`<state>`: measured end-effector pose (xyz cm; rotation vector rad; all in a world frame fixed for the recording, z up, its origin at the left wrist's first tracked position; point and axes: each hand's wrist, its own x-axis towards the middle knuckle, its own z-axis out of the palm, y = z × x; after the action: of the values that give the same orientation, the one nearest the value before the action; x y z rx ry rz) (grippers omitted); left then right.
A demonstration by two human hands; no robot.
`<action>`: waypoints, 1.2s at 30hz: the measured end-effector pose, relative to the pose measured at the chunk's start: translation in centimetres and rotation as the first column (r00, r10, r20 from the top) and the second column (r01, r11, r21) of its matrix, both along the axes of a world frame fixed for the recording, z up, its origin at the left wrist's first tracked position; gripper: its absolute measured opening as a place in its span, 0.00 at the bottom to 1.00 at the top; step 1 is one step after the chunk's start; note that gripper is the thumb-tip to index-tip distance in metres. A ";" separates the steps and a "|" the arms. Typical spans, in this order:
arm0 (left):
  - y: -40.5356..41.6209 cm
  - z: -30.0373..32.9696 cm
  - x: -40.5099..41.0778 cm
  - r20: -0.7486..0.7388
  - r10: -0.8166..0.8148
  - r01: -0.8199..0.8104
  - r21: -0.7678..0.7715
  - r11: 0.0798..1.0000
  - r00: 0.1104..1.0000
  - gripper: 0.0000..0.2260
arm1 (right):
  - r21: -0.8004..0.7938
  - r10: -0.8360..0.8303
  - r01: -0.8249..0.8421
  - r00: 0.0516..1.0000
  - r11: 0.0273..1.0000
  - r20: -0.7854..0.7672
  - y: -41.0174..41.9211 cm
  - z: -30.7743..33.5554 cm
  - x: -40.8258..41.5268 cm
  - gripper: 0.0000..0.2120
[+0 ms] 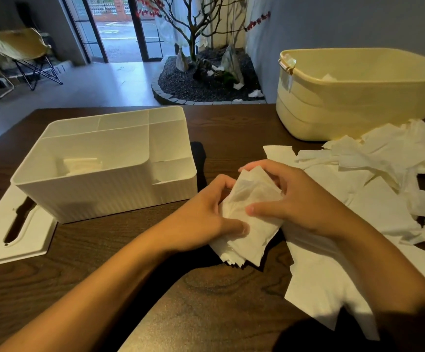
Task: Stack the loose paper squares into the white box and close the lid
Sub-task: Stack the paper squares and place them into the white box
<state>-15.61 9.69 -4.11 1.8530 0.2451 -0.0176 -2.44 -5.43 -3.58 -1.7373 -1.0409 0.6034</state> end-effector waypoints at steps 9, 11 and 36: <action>3.1 2.2 -2.7 0.141 0.155 -0.191 0.291 0.938 0.978 0.14 | 0.017 -0.144 0.143 0.980 0.990 0.139 1.4 1.2 -1.8 0.23; 3.6 2.8 -3.9 0.226 0.230 -0.297 0.333 0.895 0.947 0.13 | 0.038 -0.130 0.125 0.970 0.991 0.208 2.6 2.2 -3.2 0.20; 2.4 -1.6 -7.7 0.191 0.707 -0.680 -0.194 0.707 0.680 0.10 | 0.120 -0.387 0.413 0.901 0.903 -0.194 9.7 -2.5 -10.6 0.25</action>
<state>-23.32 12.09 -5.75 1.5259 0.7486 0.7262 -13.03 4.25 -6.12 -1.6644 -0.5708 0.3805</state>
